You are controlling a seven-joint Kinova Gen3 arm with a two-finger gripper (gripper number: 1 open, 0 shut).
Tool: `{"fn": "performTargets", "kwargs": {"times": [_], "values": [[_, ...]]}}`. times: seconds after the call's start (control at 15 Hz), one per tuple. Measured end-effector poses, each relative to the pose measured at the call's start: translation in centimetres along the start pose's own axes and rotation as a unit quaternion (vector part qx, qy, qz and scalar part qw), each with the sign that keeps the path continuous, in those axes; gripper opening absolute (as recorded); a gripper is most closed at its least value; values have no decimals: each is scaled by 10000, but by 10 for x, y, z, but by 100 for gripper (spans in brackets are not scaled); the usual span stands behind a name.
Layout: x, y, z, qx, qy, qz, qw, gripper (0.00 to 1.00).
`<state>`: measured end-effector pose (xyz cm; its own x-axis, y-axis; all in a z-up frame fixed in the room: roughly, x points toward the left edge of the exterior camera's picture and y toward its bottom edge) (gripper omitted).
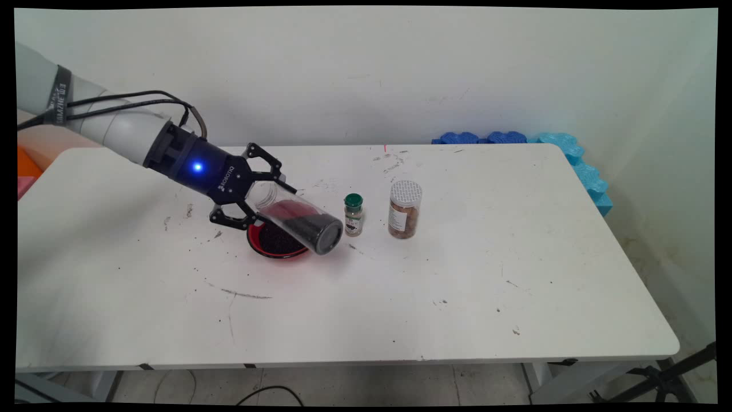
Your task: Pour the black seasoning powder in the red bowl
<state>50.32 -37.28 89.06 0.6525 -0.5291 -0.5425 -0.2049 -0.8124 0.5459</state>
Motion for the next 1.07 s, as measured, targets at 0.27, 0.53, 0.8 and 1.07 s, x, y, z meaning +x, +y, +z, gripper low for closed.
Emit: {"fn": "performTargets", "kwargs": {"times": [0.27, 0.53, 0.8, 1.07], "values": [[0, 0, 1, -94, -16, -449, 9989, 0], [-2, -1, 2, -177, -41, -809, 9966, 0], [-3, -2, 4, -252, -62, -1154, 9930, 0], [-5, -3, 6, -305, -68, -1457, 9888, 0]]}}
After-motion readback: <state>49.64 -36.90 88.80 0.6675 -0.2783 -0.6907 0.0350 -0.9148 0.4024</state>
